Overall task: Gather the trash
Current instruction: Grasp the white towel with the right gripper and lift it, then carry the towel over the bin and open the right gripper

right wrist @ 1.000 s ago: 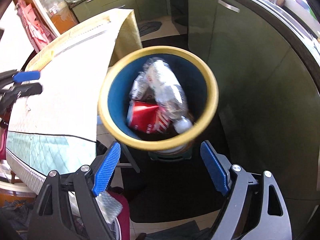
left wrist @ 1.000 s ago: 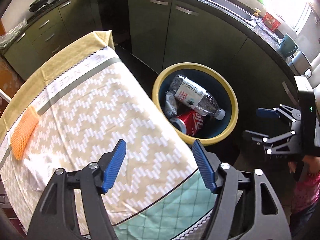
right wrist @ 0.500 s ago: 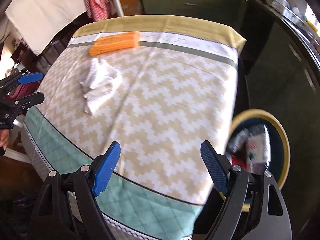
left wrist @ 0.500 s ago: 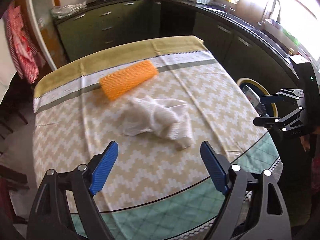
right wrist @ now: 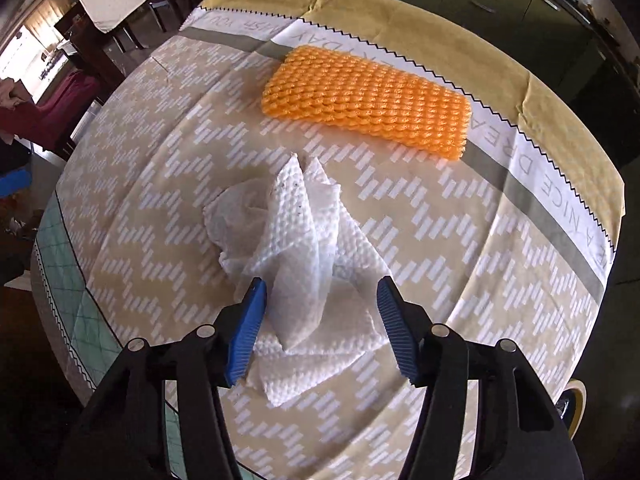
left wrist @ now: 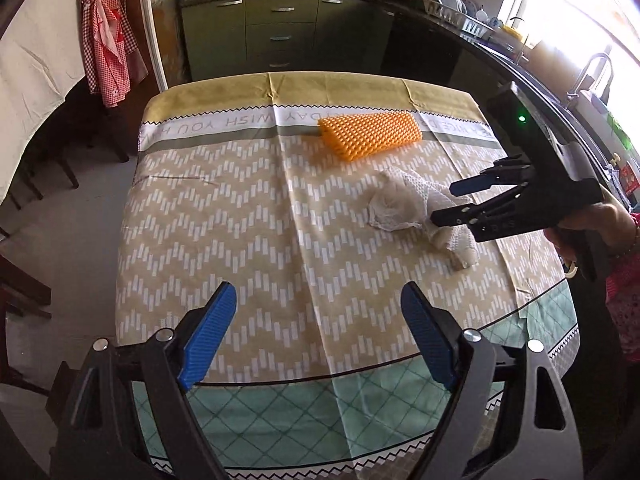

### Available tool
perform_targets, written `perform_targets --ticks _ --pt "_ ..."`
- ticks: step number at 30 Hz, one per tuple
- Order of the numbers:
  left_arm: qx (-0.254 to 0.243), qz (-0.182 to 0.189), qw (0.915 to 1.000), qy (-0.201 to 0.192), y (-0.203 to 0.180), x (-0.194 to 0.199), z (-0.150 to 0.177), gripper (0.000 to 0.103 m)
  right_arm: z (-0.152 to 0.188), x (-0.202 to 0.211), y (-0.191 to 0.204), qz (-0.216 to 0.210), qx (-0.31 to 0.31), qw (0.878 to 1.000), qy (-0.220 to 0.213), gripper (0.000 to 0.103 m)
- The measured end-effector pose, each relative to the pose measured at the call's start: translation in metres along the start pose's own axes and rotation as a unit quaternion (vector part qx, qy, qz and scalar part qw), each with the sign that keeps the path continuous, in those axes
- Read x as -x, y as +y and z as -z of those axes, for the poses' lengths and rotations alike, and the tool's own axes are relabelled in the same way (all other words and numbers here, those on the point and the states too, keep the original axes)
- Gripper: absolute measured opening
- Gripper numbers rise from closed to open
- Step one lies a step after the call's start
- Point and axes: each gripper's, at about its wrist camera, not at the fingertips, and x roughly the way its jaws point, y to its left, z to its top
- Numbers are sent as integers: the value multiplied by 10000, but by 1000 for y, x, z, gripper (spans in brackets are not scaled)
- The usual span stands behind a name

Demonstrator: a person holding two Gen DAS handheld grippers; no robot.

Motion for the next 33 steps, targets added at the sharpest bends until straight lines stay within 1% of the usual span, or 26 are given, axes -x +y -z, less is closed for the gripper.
perform_targets --ticks 3,4,5,9,14,16,20,21,23,25,27,29,31,33 --pt "-77 63 9999 21 -4 -1 0 80 -3 -6 0 58 -70 10000 37 42" --pt "-102 72 9999 28 -5 -2 -1 80 -3 -6 1 54 -56 10000 30 27" --pt "-126 77 9999 33 -6 -2 -1 80 -3 -4 0 -20 -110 9999 23 14" --pt "-188 107 9997 61 -11 -5 -2 80 5 14 -2 -84 -216 9996 -146 11" --pt "-303 129 9994 104 -21 -7 -2 80 25 63 -14 -94 -392 9973 -614 11" --pt "-365 146 9992 108 -26 -6 -3 80 38 88 -27 -7 -525 9954 -806 11" --pt "-503 200 9985 88 -40 -6 -5 80 75 134 -71 332 -1021 9883 -1080 11" --pt "-534 215 9983 93 -44 -7 -6 80 89 149 -90 435 -1176 9857 -1127 11" --pt "-598 257 9978 107 -52 -9 -7 80 116 163 -122 677 -1520 9791 -1173 11" --pt "-667 300 9972 132 -61 -12 -9 80 145 170 -154 932 -1879 9711 -1137 11" --pt "-745 328 9966 161 -71 -16 -11 80 177 168 -188 1106 -2227 9632 -1025 11" --pt "-840 345 9957 192 -82 -19 -13 80 204 162 -218 1191 -2547 9556 -886 11" --pt "-932 365 9947 227 -92 -22 -16 80 228 146 -244 1312 -2794 9485 -707 12" --pt "-1028 374 9937 256 -102 -23 -19 80 246 129 -263 1294 -2997 9437 -533 19"
